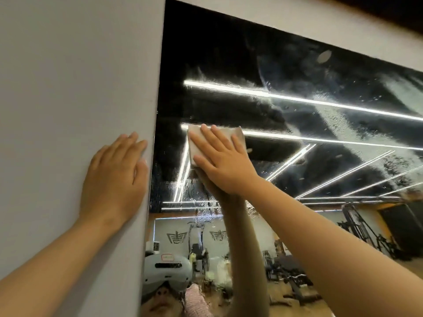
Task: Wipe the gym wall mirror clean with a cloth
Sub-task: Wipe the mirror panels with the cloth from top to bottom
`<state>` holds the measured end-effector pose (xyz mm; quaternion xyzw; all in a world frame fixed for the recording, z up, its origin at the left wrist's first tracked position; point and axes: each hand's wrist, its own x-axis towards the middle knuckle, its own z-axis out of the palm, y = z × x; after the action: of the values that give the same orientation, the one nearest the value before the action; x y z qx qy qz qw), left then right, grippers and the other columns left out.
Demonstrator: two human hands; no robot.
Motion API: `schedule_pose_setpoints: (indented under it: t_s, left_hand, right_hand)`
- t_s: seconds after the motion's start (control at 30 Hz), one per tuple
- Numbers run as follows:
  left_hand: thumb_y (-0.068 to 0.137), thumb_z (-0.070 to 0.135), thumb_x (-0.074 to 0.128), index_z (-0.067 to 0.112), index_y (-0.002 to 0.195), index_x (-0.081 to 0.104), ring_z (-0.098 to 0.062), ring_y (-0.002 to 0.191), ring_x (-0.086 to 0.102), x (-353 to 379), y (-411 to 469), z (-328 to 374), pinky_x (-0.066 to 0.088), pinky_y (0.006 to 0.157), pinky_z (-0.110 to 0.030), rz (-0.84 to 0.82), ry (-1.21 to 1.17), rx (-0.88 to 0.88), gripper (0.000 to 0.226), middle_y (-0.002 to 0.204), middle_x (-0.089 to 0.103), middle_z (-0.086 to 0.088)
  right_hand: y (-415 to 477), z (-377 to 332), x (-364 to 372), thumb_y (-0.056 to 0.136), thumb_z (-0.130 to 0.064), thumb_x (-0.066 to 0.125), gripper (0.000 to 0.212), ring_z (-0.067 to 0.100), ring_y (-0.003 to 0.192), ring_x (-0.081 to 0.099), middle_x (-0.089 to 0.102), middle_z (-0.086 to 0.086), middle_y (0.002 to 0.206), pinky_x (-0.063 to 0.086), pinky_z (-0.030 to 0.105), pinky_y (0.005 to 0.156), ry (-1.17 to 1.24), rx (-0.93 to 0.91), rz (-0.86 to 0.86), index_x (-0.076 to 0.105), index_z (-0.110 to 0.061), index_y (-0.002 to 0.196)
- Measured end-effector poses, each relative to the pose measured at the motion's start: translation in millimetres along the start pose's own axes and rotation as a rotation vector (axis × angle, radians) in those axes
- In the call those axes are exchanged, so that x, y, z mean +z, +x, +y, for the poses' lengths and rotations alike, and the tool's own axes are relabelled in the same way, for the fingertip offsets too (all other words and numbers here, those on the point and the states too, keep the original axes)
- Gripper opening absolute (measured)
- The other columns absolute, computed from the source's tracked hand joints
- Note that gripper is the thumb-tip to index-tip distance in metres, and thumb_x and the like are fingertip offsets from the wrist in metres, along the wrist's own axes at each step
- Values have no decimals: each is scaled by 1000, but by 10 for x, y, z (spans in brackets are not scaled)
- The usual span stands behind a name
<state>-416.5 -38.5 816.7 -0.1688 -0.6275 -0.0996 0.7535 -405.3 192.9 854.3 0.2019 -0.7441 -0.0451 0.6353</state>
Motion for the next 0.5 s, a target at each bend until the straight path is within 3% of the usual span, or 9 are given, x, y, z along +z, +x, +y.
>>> schedule_pose_setpoints:
  t_s: [0.13, 0.27, 0.5]
  left_hand:
    - [93, 37, 15, 13, 146, 47, -21, 147, 29, -3, -14, -2, 15, 121, -40, 3, -6, 0, 67, 157, 38, -5]
    - [94, 35, 17, 14, 149, 43, -21, 149, 26, 6, -10, 15, 13, 121, -39, -6, 9, 3, 64, 159, 34, -4]
    - [95, 34, 19, 11, 152, 36, -26, 150, 22, -75, -75, 59, 12, 122, -43, -92, 91, 14, 64, 161, 29, -10]
  right_hand:
    - [-285, 504, -88, 91, -60, 4, 62, 6, 150, -17, -12, -13, 165, -15, 40, 120, -5, 165, -18, -6, -49, 151]
    - [-672, 916, -118, 93, -57, 6, 62, 8, 149, -20, -15, -10, 165, -16, 40, 118, 10, 324, -13, -10, -47, 152]
    - [-695, 498, -51, 107, -47, 12, 57, 13, 150, -22, -20, -7, 164, -17, 46, 118, 23, 384, -20, -11, -33, 157]
